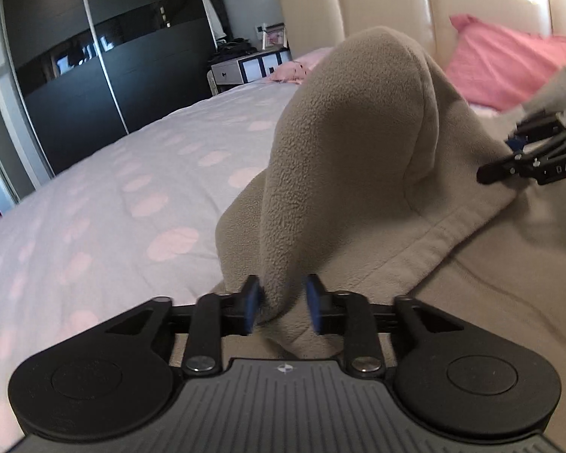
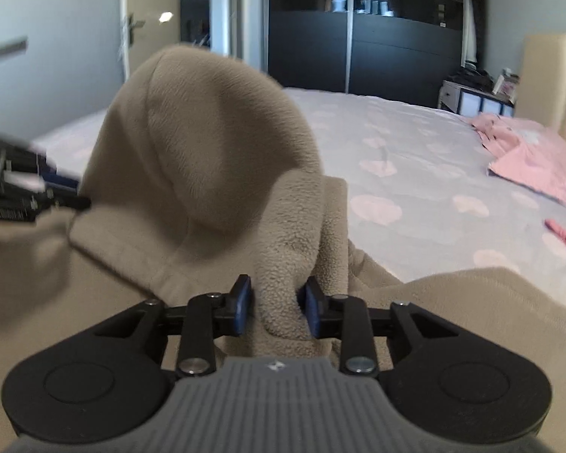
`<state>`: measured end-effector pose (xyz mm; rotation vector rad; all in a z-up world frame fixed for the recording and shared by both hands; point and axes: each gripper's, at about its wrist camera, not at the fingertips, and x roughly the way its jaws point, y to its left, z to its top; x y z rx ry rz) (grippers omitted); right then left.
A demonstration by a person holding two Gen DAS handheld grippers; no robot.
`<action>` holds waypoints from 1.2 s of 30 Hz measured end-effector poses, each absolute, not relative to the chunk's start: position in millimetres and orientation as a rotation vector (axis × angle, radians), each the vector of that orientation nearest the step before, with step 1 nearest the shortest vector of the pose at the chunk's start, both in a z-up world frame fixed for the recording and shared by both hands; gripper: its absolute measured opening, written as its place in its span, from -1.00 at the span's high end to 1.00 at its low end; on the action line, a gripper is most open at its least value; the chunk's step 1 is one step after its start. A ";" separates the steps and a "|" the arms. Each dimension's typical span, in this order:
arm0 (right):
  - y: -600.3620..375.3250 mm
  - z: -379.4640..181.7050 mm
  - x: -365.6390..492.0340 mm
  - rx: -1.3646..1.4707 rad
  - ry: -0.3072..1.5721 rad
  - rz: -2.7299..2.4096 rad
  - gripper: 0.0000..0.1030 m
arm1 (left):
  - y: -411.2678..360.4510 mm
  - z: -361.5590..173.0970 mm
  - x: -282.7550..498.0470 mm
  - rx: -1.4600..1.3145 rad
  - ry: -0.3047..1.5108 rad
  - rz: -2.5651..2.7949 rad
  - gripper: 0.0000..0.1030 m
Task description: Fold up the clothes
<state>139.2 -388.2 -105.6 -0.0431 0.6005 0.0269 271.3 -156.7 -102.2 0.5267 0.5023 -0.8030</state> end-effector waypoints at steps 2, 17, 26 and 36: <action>-386.6 -106.7 139.2 -0.059 0.608 0.031 0.37 | -157.7 -96.0 270.9 0.534 0.486 -0.805 0.10; -388.5 -100.7 133.3 -0.058 0.620 0.080 0.37 | -265.4 -32.3 277.3 0.859 0.354 -1.079 -0.25; -382.4 -70.1 124.4 -0.159 0.577 0.047 0.22 | -282.3 -24.1 289.2 0.818 0.446 -1.139 0.85; -319.9 -74.2 149.0 -0.257 0.668 0.267 0.81 | -275.0 2.1 284.8 0.770 0.392 -1.107 0.87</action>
